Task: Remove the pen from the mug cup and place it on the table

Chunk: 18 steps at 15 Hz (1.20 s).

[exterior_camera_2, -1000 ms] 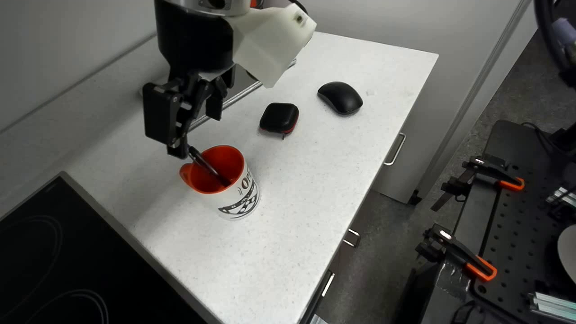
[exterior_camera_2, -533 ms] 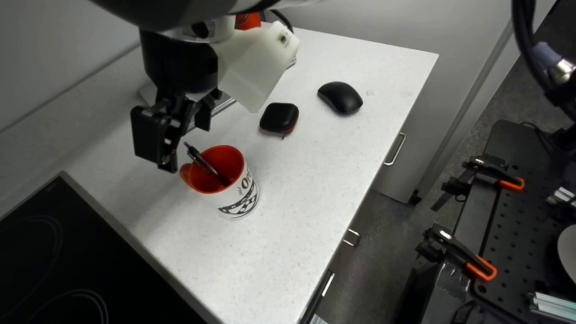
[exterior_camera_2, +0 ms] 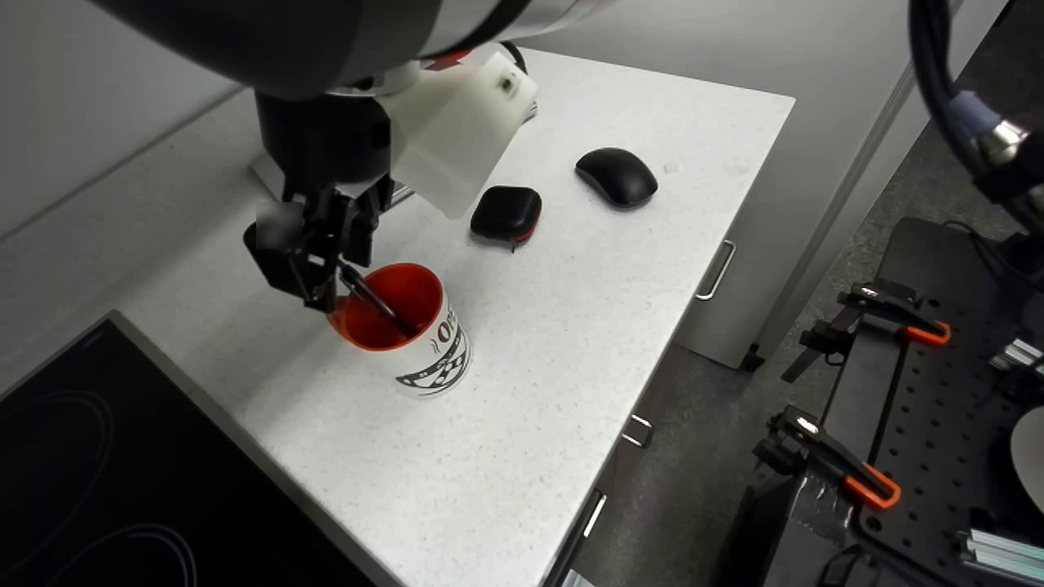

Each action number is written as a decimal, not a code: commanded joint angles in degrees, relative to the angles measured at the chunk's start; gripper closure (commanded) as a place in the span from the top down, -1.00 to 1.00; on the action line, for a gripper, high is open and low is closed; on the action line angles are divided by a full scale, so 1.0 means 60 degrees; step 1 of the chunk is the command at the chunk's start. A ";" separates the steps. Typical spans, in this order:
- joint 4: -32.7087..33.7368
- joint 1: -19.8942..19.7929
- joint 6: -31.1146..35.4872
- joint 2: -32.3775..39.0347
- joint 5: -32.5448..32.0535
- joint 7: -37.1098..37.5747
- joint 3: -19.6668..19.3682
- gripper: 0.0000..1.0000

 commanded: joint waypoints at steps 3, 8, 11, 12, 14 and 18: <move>0.0141 -0.0167 0.0228 0.0106 -0.0162 0.0212 0.0214 -0.76; -0.0079 -0.0194 0.0240 -0.0173 -0.0386 0.0298 0.0125 -0.94; -0.0264 -0.0212 0.0064 -0.0547 -0.0658 0.0386 0.0085 -0.94; -0.0307 -0.0221 -0.0052 -0.0707 -0.0732 0.0397 0.0077 -0.94; -0.0319 -0.0227 -0.0260 -0.1121 -0.0787 0.0375 0.0063 -0.94; -0.0321 -0.0146 -0.0807 -0.2014 -0.0967 0.0602 -0.0050 -0.94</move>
